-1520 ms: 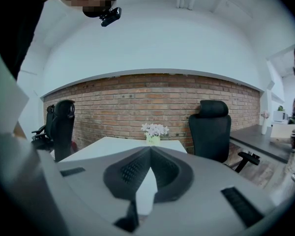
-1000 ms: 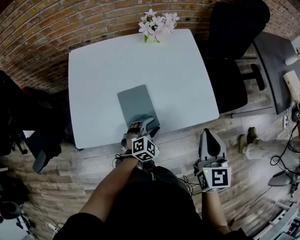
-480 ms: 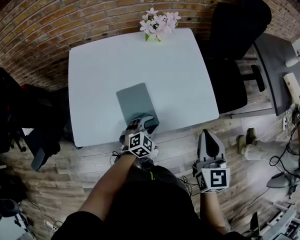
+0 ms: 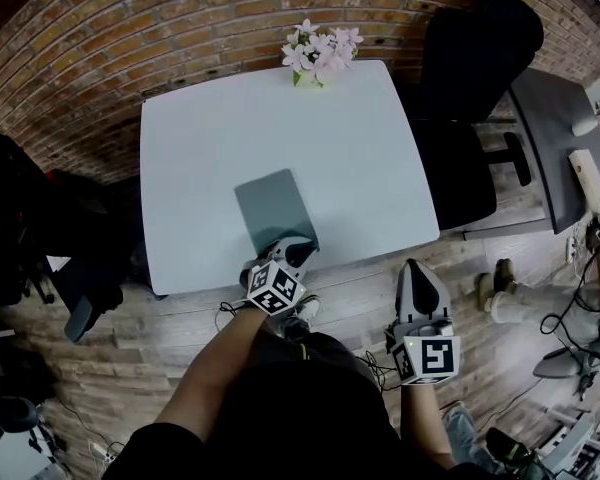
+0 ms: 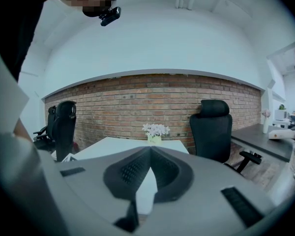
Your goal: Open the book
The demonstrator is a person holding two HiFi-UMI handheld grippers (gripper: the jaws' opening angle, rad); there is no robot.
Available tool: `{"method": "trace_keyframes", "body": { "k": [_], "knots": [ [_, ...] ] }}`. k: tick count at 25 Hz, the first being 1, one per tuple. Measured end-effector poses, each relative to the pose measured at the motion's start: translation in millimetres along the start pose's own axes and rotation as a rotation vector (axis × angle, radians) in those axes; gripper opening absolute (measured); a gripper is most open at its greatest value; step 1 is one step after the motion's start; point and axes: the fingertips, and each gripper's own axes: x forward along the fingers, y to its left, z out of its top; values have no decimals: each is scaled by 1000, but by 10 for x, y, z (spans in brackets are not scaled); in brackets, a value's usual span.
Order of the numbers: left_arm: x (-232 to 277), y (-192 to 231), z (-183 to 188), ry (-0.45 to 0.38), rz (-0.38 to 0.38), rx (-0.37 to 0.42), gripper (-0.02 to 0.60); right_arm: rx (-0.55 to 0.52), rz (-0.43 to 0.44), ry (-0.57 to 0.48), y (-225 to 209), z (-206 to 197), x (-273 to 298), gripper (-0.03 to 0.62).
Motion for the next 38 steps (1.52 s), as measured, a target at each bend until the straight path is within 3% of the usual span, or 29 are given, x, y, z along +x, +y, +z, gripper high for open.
{"method": "trace_keyframes", "body": {
  "k": [8,18,23,32,38],
  "knots": [
    [-141,131,115,-117,33,-191,43,9,27,-9,96,37,74,11],
    [-438,286,340,-245,91,-320,37,-12,39,11,180,13,128,11],
    [-790,443,499,-377,183,-433,35,-8,85,-26,301,44,195,11],
    [-1687,737,428,-630,363,-737,35,-32,150,10,561,30,377,11],
    [-2175,839,140,-693,473,-823,35,-78,213,31,812,13,516,11]
  ]
}}
